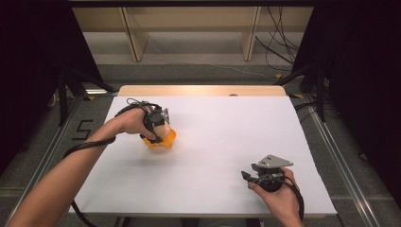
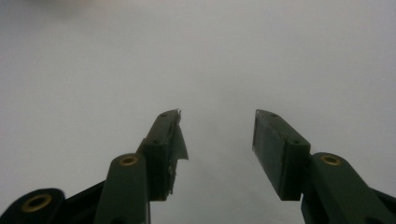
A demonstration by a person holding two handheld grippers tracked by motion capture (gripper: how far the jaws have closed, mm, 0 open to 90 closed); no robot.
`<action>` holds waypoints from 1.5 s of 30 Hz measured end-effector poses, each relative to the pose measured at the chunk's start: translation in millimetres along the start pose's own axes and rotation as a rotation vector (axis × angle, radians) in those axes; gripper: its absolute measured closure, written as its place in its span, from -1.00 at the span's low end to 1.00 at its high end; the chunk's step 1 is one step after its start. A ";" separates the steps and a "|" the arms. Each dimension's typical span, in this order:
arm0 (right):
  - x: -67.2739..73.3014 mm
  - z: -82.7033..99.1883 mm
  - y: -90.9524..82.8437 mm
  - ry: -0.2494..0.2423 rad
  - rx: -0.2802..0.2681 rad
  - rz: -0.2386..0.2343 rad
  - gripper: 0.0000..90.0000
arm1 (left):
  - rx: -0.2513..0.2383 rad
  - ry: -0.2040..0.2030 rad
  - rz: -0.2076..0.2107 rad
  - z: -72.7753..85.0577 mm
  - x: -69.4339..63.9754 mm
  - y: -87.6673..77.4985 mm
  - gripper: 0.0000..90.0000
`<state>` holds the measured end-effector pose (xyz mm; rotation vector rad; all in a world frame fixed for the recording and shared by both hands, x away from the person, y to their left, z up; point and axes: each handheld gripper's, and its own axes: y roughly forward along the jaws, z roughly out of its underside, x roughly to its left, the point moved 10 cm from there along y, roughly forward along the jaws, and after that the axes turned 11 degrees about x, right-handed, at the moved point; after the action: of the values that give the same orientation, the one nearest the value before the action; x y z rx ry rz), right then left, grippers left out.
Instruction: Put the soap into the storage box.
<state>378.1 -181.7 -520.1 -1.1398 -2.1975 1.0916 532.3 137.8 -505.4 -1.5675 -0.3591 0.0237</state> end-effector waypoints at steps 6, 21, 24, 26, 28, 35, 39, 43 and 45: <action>-1.1 -0.3 -0.1 -0.017 -0.001 0.003 0.14 | 0.012 -0.025 0.023 1.2 -0.8 -0.2 -0.29; -1.1 0.8 1.4 -0.020 0.007 0.000 0.13 | -0.073 -0.112 0.051 -4.1 -2.0 -23.3 -0.37; 0.1 0.9 0.3 -0.007 0.011 -0.004 0.13 | -0.115 -0.145 0.055 -5.8 -4.9 -28.5 -0.39; 0.4 1.1 0.2 0.001 0.012 -0.006 0.13 | -0.132 -0.168 0.064 -5.0 -7.5 -31.9 -0.45; 0.7 1.0 0.3 0.000 0.011 -0.011 0.13 | -0.147 -0.188 0.064 -2.5 -10.7 -35.1 -0.47; -0.4 1.1 -0.4 0.005 0.011 0.001 0.13 | -0.202 -0.289 0.048 13.3 -21.5 -43.7 -0.49; 0.1 1.4 0.0 0.010 0.013 0.001 0.13 | -0.243 -0.373 0.036 26.3 -32.5 -44.8 -0.49; -1.1 1.4 1.4 -0.009 0.008 0.006 0.12 | -0.264 -0.379 0.041 33.9 -41.8 -43.1 -0.49; -2.8 1.1 0.8 -0.017 0.005 0.021 0.12 | -0.262 -0.374 0.033 40.6 -46.7 -41.9 -0.49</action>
<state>379.3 -184.1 -521.4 -1.1577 -2.1989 1.1189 469.6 165.4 -475.6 -1.8295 -0.6503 0.3092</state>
